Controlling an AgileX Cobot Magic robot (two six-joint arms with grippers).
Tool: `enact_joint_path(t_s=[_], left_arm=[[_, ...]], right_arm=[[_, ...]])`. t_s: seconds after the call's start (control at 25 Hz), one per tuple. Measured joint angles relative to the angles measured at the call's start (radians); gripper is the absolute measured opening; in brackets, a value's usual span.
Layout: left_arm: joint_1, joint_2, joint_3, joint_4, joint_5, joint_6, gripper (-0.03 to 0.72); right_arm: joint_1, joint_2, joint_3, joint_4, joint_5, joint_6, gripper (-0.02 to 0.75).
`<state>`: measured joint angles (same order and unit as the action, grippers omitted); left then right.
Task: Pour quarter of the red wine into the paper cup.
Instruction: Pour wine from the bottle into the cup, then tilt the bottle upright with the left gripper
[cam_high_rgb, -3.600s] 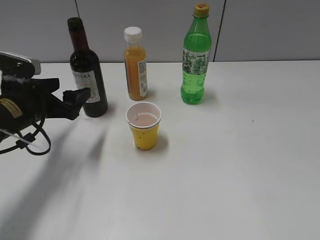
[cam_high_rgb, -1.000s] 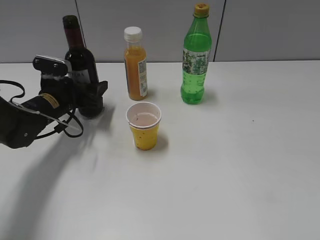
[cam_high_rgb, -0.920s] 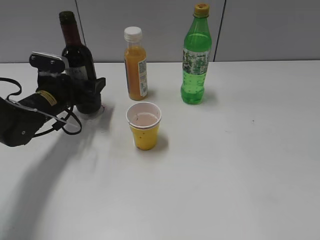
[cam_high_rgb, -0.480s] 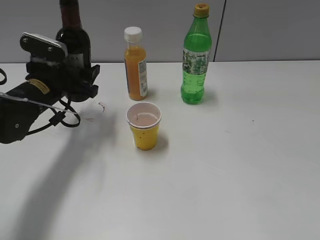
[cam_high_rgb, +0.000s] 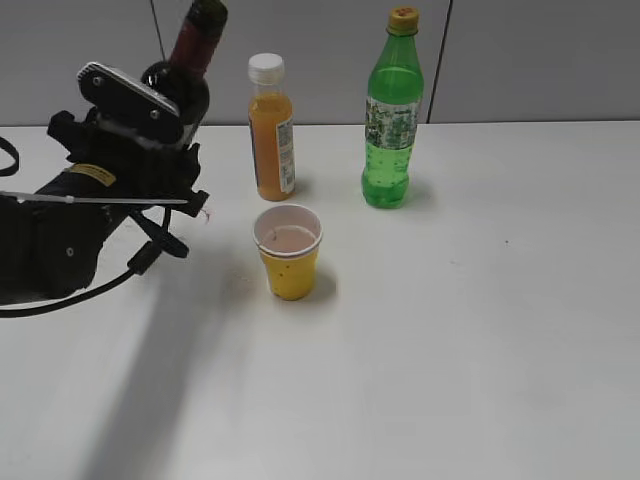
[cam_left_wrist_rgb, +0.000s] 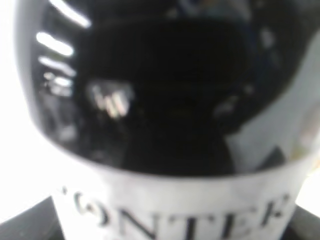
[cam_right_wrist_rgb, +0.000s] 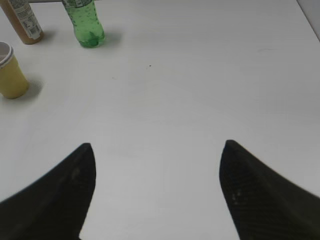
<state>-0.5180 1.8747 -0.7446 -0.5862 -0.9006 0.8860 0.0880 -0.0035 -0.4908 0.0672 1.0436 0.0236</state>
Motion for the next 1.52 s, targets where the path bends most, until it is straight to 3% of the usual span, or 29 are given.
enact_joint_path(t_s=[0.32, 0.52, 0.72, 0.92, 1.08, 1.52], left_arm=[[-0.028, -0.018, 0.001, -0.157, -0.004, 0.319, 0.529], [-0.028, -0.018, 0.008, -0.167, -0.023, 0.357, 0.529], [-0.039, -0.019, 0.104, -0.169, -0.181, 0.36, 0.528], [-0.039, -0.02, 0.2, -0.19, -0.177, 0.37, 0.528], [-0.039, -0.02, 0.208, -0.196, -0.176, 0.402, 0.528], [-0.041, -0.021, 0.178, -0.186, -0.135, 0.656, 0.528]], right_arm=[[0.0, 0.0, 0.0, 0.0, 0.0, 0.0, 0.586], [0.0, 0.0, 0.0, 0.0, 0.0, 0.0, 0.586], [0.0, 0.0, 0.0, 0.0, 0.0, 0.0, 0.586], [0.0, 0.0, 0.0, 0.0, 0.001, 0.0, 0.586], [0.0, 0.0, 0.0, 0.0, 0.001, 0.0, 0.586], [0.0, 0.0, 0.0, 0.0, 0.001, 0.0, 0.585]])
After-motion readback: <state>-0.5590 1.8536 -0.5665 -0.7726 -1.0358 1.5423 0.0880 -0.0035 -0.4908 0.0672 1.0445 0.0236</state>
